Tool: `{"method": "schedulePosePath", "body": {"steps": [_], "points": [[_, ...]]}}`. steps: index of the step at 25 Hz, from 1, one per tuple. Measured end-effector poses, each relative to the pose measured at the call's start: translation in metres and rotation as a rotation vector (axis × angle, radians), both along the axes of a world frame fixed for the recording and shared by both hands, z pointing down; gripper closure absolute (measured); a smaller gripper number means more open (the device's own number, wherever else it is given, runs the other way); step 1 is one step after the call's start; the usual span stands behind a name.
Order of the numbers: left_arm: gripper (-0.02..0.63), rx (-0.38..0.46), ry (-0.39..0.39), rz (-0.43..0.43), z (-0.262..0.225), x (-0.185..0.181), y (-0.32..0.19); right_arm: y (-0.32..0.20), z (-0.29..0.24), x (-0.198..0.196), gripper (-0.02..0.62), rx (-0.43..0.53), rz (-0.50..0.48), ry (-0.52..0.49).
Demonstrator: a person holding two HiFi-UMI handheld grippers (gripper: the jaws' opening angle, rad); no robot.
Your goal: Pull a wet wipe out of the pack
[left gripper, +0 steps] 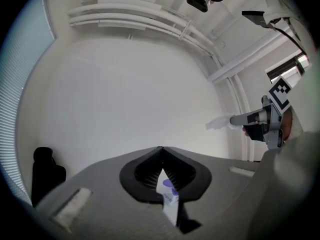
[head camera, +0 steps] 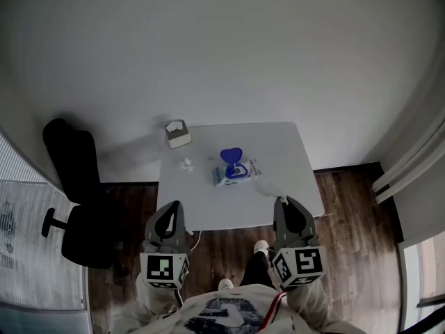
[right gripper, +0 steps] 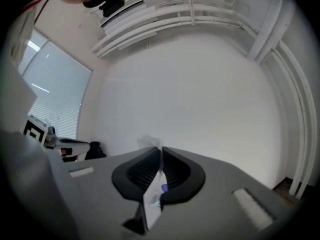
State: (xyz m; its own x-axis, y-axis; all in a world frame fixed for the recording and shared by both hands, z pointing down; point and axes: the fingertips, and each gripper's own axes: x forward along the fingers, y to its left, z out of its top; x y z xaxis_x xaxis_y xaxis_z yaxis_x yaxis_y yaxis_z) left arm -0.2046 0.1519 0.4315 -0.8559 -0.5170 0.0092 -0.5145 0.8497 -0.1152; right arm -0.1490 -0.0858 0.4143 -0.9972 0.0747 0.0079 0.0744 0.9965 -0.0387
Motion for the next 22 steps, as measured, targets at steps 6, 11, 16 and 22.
{"method": "schedulePosePath", "body": {"steps": [6,11,16,22], "points": [[0.604,0.030,-0.007,0.009,-0.010,0.013,-0.001,0.001,-0.009,0.012,0.581,0.020,0.016,0.000],[0.604,0.039,-0.014,0.048,-0.016,0.019,-0.016,-0.002,-0.009,0.014,0.581,0.002,-0.002,0.001],[0.604,0.038,-0.014,0.028,-0.019,0.013,-0.028,-0.012,-0.007,0.007,0.581,-0.011,-0.022,0.004],[0.604,0.027,-0.010,-0.001,-0.024,0.007,-0.045,-0.032,-0.007,-0.001,0.581,-0.025,-0.037,0.017]]}}
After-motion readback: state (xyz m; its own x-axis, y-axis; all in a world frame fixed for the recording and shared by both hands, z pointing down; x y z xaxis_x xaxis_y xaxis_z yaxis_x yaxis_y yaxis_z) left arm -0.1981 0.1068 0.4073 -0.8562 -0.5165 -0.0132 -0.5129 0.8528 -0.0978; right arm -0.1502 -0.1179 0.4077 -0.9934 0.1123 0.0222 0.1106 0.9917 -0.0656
